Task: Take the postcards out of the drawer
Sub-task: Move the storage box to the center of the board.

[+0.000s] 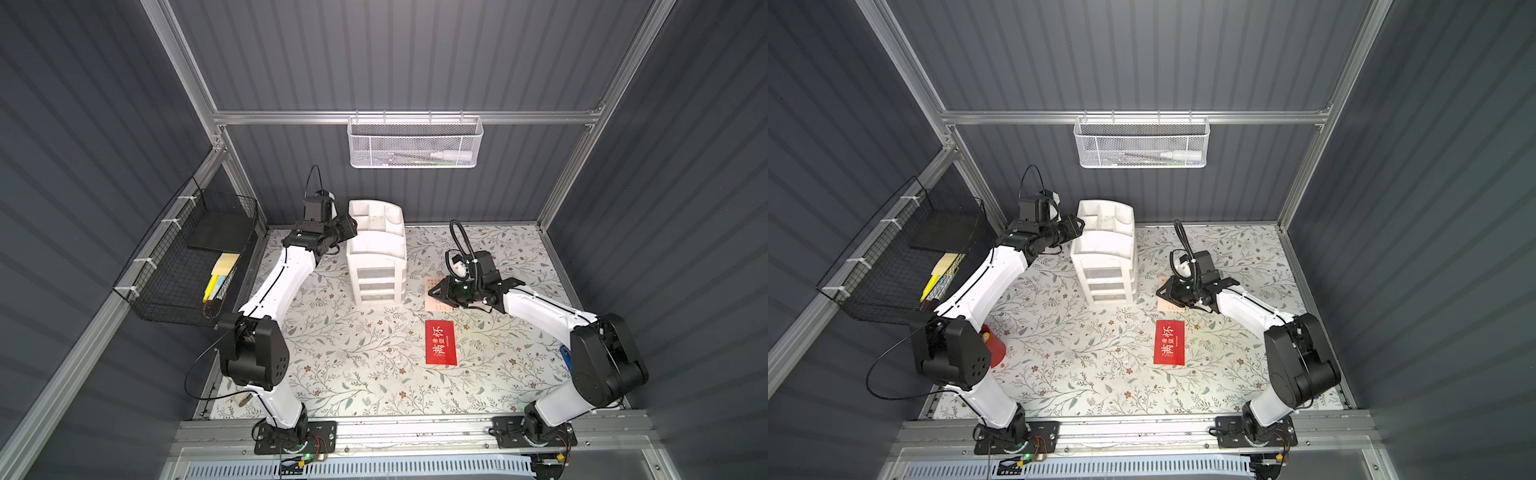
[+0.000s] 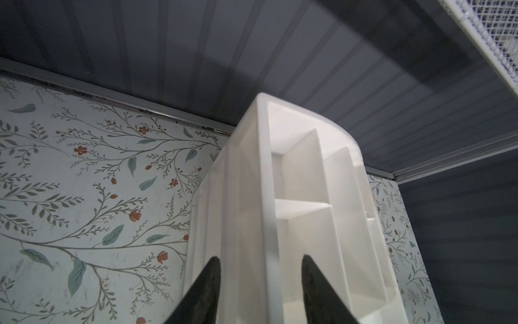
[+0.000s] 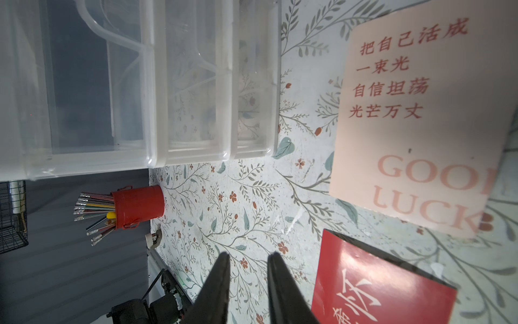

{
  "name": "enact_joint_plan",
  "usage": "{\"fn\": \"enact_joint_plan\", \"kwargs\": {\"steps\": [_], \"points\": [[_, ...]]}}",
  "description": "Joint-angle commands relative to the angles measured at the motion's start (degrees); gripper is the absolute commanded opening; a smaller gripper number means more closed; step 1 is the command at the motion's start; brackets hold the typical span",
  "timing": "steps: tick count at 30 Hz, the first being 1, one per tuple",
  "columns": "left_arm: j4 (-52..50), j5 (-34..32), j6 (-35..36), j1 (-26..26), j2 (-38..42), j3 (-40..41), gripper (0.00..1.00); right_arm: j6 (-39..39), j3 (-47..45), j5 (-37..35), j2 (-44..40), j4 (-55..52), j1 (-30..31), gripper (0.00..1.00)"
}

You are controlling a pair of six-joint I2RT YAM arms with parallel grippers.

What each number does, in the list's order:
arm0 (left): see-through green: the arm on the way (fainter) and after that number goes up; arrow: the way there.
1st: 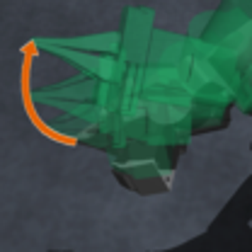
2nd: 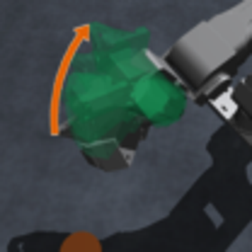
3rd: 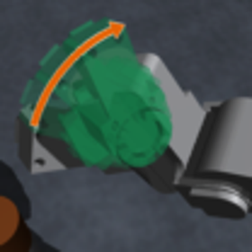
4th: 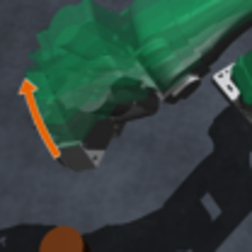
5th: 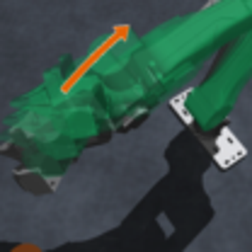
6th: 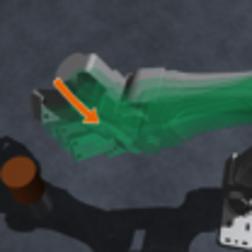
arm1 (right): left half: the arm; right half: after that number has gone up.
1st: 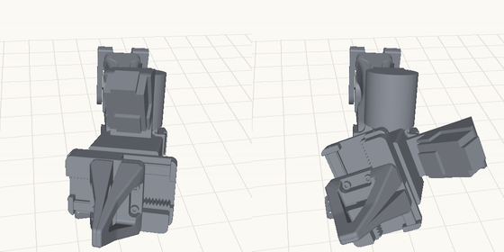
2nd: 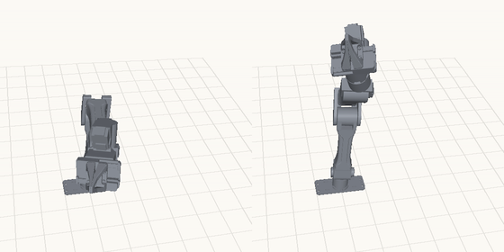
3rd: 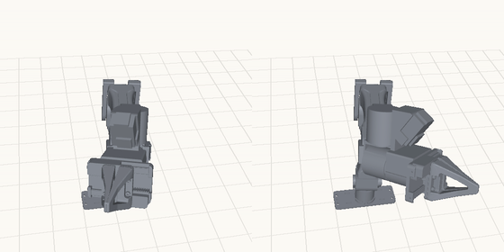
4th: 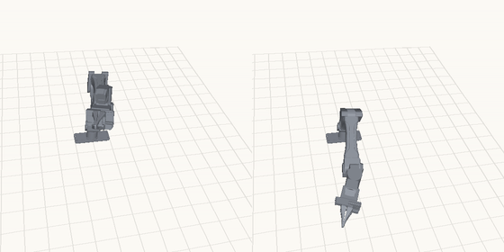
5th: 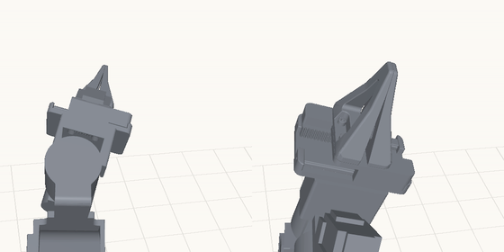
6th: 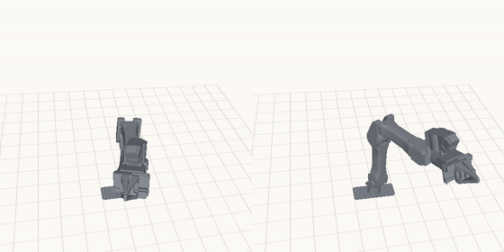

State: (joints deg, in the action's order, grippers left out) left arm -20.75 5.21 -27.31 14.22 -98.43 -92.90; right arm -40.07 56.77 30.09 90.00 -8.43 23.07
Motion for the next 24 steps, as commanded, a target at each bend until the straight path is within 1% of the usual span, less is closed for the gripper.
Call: {"fn": "enact_joint_plan", "kwargs": {"steps": [1, 7, 12, 18, 19, 22, 24], "points": [[-3.5, 0.8, 3.3, 0.2, -0.7, -4.1, 0.52, 0.0, 0.8, 0.6, 0.3, 0.7, -0.3, 0.28], [-6.2, -1.5, 6.1, 0.2, 1.8, -5.7, 0.64, 0.4, 1.0, 0.1, -0.1, 0.5, -0.6, 0.29], [-9.6, -2.9, 11.3, 0.2, 6.3, -7.6, 0.7, 2.8, 1.3, -3.5, -3.1, -2.6, -2.0, 0.36], [-11.8, -10.5, 16.4, 0.2, 13.4, -8.2, 0.82, 6.4, 2.8, -6.8, -8.0, -8.4, -4.8, 0.46], [-12.6, -11.6, 17.3, 0.2, 14.3, -8.3, 0.84, 7.0, 2.9, -7.7, -9.2, -9.1, -5.6, 0.49], [-14.3, -14.4, 18.9, 0.2, 16.5, -7.4, 0.86, 7.9, 1.9, -9.1, -13.0, -9.8, -9.0, 0.64], [-14.0, -16.1, 19.1, 0.2, 18.4, -5.2, 0.89, 8.7, 1.3, -8.7, -15.5, -9.9, -12.3, 0.71]]}}
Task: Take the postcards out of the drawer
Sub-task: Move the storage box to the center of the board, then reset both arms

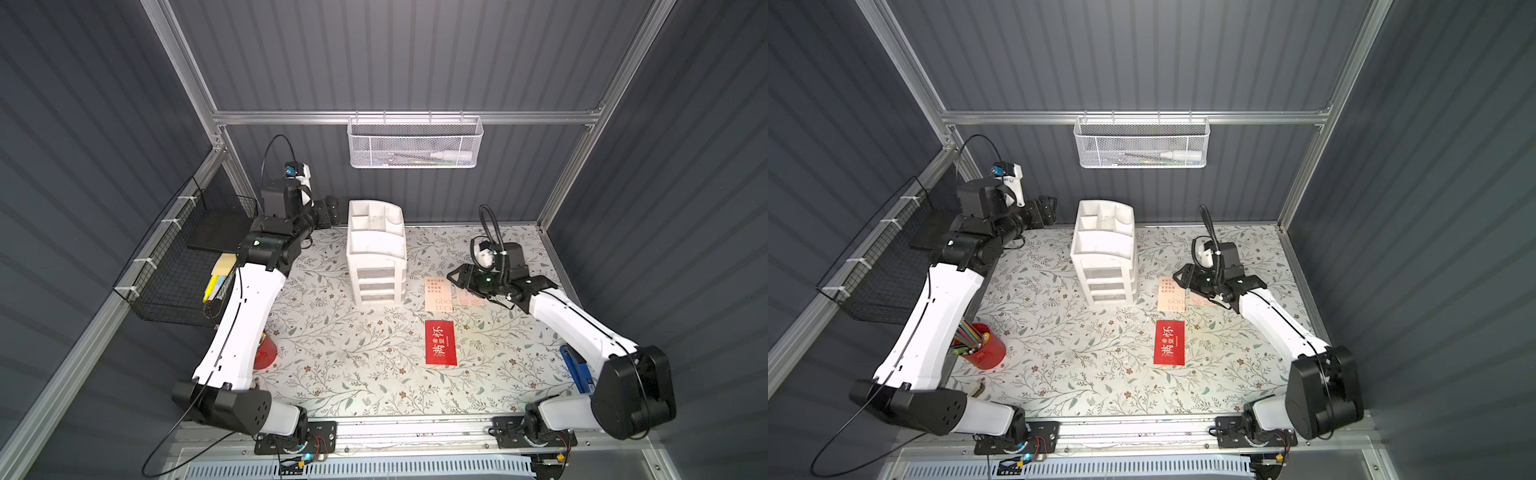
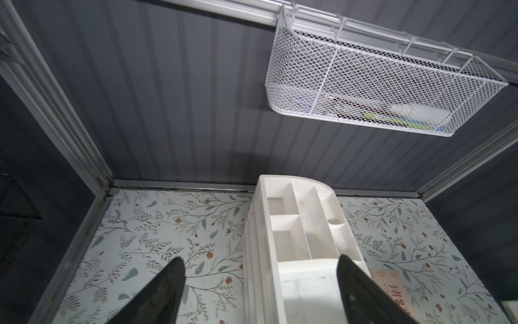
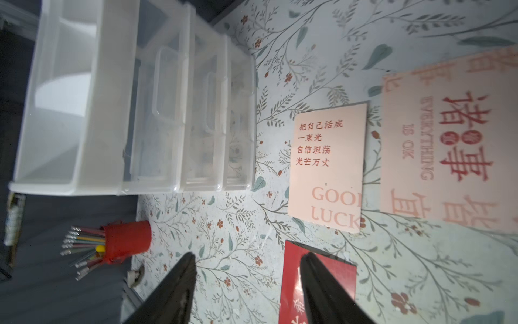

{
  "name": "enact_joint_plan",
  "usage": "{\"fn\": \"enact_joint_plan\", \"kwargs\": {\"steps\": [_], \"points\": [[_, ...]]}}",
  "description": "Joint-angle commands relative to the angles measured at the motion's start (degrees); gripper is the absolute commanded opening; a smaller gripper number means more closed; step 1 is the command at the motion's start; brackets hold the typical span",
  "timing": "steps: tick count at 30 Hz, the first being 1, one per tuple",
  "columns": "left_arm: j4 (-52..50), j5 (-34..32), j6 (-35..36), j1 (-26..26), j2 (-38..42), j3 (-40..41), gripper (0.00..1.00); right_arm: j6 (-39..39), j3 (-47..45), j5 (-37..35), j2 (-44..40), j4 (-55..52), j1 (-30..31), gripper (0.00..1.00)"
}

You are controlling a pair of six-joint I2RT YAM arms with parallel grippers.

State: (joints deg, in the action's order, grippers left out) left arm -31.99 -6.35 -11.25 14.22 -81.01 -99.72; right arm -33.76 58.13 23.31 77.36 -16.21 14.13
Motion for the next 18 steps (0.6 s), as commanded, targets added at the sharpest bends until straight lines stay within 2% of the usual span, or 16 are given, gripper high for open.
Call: {"fn": "enact_joint_plan", "kwargs": {"steps": [1, 2, 4, 5, 9, 12, 14, 16, 18], "points": [[-2.3, -5.4, 3.1, 0.2, 1.8, 3.0, 0.93, 2.8, -0.3, -1.6, -4.2, -2.6, -5.3, 0.75], [-2.0, -6.5, 2.8, 0.2, 2.3, 4.3, 0.99, 3.2, -0.5, -1.4, -5.6, -3.1, -7.2, 0.78], [-2.1, -8.2, 2.4, 0.2, 2.5, 6.2, 1.0, 4.0, -0.7, -1.2, -7.4, -4.1, -10.5, 0.86], [-2.1, -8.9, 2.0, 0.2, 2.4, 7.1, 1.0, 4.2, -1.0, -1.7, -10.1, -4.5, -12.1, 0.99], [-1.7, -10.2, -0.2, -0.3, 1.6, 10.8, 1.0, 5.8, -1.4, -4.5, -14.4, -6.7, -17.1, 0.99], [2.1, -4.5, -3.1, -3.6, 2.0, 16.6, 1.0, 7.3, -1.7, -11.2, -16.6, -8.7, -19.7, 0.99], [4.4, 0.0, -6.4, -7.8, 1.8, 21.9, 1.0, 7.6, -1.5, -14.9, -17.4, -9.4, -21.1, 0.99], [7.1, 1.2, -7.8, -10.2, 1.8, 26.2, 1.0, 8.2, -1.7, -19.3, -17.6, -9.5, -22.1, 0.99], [9.5, -0.3, -8.3, -10.8, 1.4, 29.6, 1.0, 8.0, -1.4, -23.8, -16.9, -10.6, -23.1, 0.99]]}}
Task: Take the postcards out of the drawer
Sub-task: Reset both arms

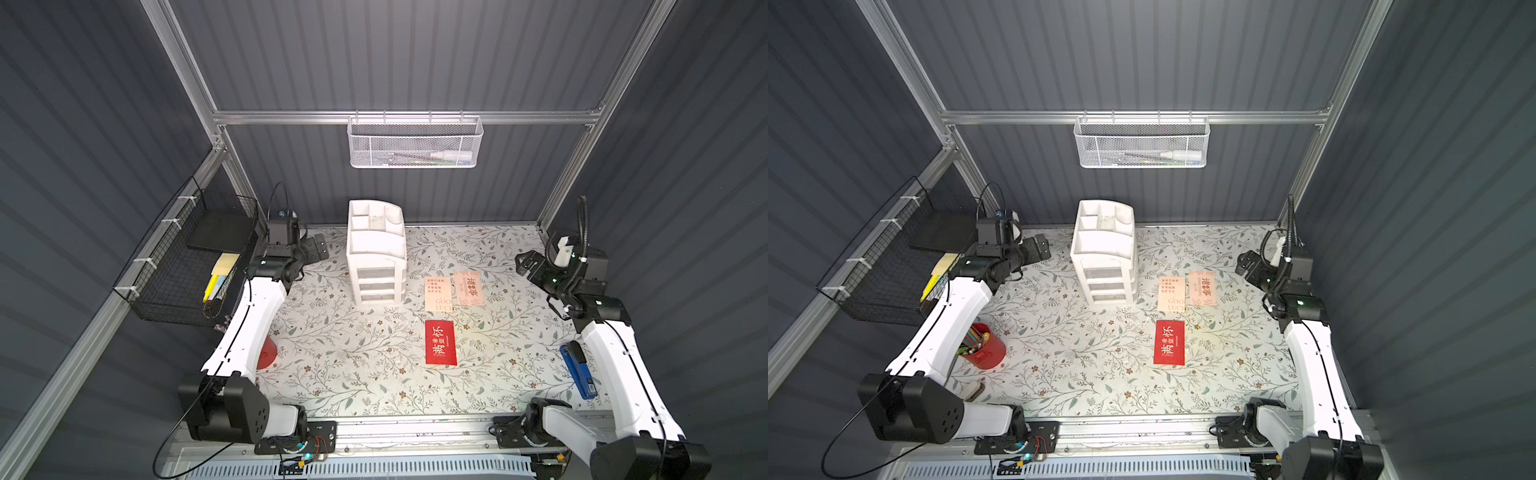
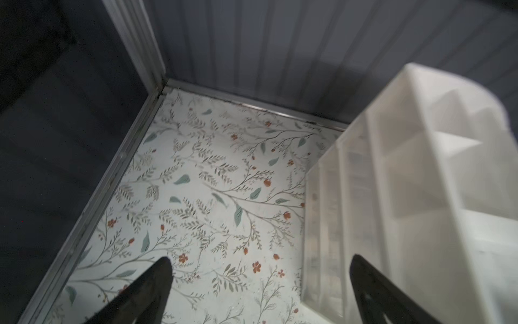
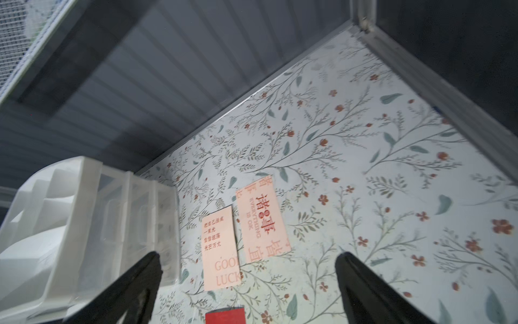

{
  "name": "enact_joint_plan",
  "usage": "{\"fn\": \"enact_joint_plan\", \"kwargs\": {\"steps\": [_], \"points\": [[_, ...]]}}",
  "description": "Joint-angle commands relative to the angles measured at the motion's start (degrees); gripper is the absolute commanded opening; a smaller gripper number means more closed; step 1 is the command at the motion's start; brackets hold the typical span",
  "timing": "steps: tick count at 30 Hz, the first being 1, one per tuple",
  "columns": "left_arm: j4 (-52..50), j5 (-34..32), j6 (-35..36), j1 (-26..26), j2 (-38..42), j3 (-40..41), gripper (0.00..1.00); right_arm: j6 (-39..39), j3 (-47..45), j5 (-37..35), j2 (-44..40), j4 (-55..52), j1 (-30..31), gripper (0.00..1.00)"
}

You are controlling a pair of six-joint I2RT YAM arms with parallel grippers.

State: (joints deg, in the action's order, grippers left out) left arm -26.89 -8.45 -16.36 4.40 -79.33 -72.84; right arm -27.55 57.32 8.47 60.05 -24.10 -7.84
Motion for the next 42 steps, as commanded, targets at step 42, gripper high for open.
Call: {"fn": "enact_joint_plan", "kwargs": {"steps": [42], "points": [[79.0, -5.2, 14.4, -1.5, -15.1, 48.1, 1.0, 12.1, -39.7, 5.2, 22.6, 80.0, -4.7, 0.99]]}}
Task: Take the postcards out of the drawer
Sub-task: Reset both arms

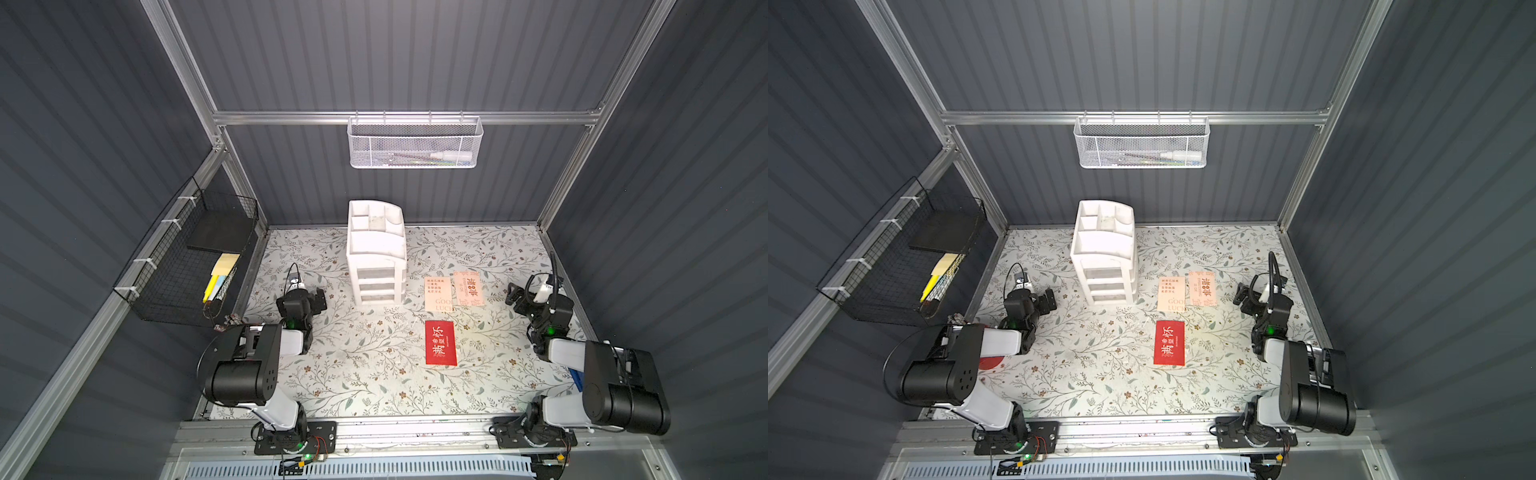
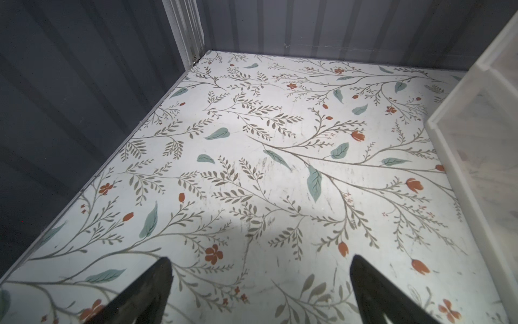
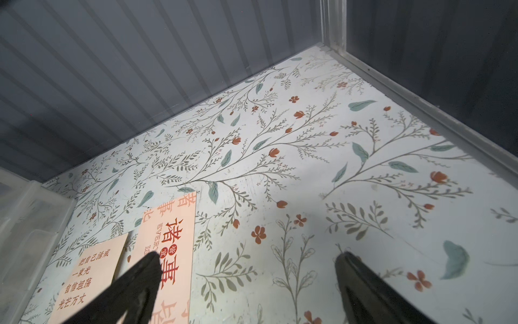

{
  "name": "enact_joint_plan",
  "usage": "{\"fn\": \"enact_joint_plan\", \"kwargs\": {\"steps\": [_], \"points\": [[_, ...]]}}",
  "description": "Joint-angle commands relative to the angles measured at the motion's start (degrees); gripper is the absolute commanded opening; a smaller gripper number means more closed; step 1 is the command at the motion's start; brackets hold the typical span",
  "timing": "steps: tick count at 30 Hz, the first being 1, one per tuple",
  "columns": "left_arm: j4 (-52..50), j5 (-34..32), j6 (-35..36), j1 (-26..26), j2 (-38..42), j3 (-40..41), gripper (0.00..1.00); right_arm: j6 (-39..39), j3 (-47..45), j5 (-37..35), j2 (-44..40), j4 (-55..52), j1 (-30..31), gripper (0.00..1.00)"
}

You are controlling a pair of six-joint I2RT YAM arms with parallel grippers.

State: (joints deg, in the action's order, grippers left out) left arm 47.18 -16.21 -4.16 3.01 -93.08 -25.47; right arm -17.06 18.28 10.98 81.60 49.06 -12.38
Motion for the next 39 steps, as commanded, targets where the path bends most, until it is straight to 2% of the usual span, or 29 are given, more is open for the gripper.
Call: {"fn": "enact_joint_plan", "kwargs": {"steps": [1, 4, 5, 11, 19, 23, 27, 30, 32, 33, 36, 38, 39], "points": [[5.4, 3.3, 2.4, -0.1, -1.9, 0.7, 1.0, 1.9, -0.9, 3.1, 1.8, 8.0, -0.2, 0.99], [8.6, 4.9, 3.0, -0.1, -5.2, 0.3, 1.0, 3.1, -0.5, 7.6, 4.7, 12.0, -0.1, 0.99], [6.3, 5.8, 3.3, -0.1, -4.5, -0.1, 1.0, 3.4, -0.3, 9.7, 5.0, 12.0, -0.1, 0.99], [3.4, 8.0, 4.6, -0.1, -5.1, -2.0, 1.0, 4.5, 1.1, 11.2, 4.1, 8.0, 0.1, 0.99], [2.9, 8.0, 4.6, 0.0, -4.9, -2.0, 1.0, 8.1, 2.5, 18.2, 6.2, 8.8, 1.0, 0.99], [2.8, 8.0, 4.6, -0.1, -4.8, -2.0, 1.0, 10.4, 3.5, 17.4, 6.8, 7.6, 2.6, 0.99], [2.8, 7.9, 4.6, -0.1, -4.8, -2.1, 1.0, 13.5, 1.4, 12.8, 6.2, 9.9, 5.9, 0.99], [2.8, 8.0, 4.6, -0.1, -4.8, -2.1, 1.0, 12.2, 1.5, 11.0, 5.3, 8.2, 5.8, 0.99], [2.8, 8.0, 4.6, -0.1, -4.8, -2.1, 1.0, 11.5, 2.2, 5.3, 5.5, 4.2, 6.5, 0.99], [2.8, 7.9, 4.6, -0.1, -4.8, -2.0, 1.0, 11.1, 1.7, 3.6, 8.1, 8.7, 6.8, 0.99], [2.8, 8.0, 4.6, -0.1, -4.8, -2.0, 1.0, 13.3, 0.7, 5.9, 14.5, 21.6, 6.9, 0.99], [2.8, 7.9, 4.6, -0.1, -4.8, -2.0, 1.0, 14.0, 0.3, 4.8, 16.2, 24.9, 7.3, 0.99], [2.8, 7.9, 4.6, -0.1, -4.8, -2.1, 1.0, 13.9, 0.4, 1.2, 16.2, 24.5, 7.8, 0.99]]}}
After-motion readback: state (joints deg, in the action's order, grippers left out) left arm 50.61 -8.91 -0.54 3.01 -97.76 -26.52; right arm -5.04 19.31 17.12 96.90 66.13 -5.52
